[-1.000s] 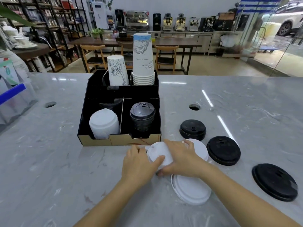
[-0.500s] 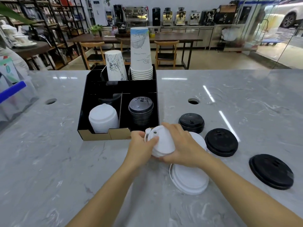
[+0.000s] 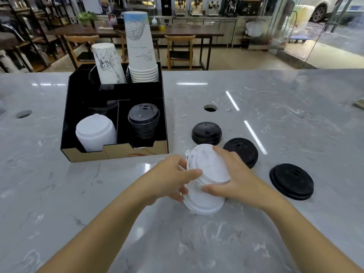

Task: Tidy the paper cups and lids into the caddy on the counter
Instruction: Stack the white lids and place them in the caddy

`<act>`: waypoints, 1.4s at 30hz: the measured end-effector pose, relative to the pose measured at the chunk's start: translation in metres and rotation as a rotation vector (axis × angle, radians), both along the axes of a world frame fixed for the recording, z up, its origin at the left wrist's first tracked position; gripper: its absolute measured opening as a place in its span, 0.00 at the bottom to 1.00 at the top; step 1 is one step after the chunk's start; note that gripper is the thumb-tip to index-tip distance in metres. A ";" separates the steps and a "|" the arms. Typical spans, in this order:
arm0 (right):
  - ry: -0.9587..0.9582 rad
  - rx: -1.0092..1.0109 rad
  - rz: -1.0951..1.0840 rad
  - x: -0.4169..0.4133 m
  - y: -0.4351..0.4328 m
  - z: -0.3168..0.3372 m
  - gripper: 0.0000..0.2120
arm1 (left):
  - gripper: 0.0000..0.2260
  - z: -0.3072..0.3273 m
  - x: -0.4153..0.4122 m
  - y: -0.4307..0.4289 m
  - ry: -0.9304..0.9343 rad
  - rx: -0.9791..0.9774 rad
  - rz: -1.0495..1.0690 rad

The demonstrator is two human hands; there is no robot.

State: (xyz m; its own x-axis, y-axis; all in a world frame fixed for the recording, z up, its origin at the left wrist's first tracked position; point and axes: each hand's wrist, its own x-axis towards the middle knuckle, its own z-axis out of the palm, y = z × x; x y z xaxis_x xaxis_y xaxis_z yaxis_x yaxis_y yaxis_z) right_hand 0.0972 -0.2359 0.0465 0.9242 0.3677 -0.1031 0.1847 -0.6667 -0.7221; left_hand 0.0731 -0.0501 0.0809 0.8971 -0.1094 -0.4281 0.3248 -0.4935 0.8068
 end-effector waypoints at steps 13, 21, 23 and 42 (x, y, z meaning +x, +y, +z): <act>0.041 -0.143 0.004 -0.028 0.003 -0.012 0.48 | 0.01 -0.017 -0.016 -0.001 0.083 -0.176 0.010; 0.006 -0.212 0.047 -0.029 0.011 -0.009 0.47 | 0.15 -0.036 -0.014 -0.005 0.068 -0.201 0.065; 0.004 -0.262 0.074 -0.027 0.011 -0.008 0.47 | 0.15 -0.038 -0.013 -0.007 0.060 -0.203 0.069; -0.071 0.298 -0.128 -0.027 0.013 -0.017 0.47 | 0.15 -0.028 -0.010 -0.025 0.135 -0.799 0.306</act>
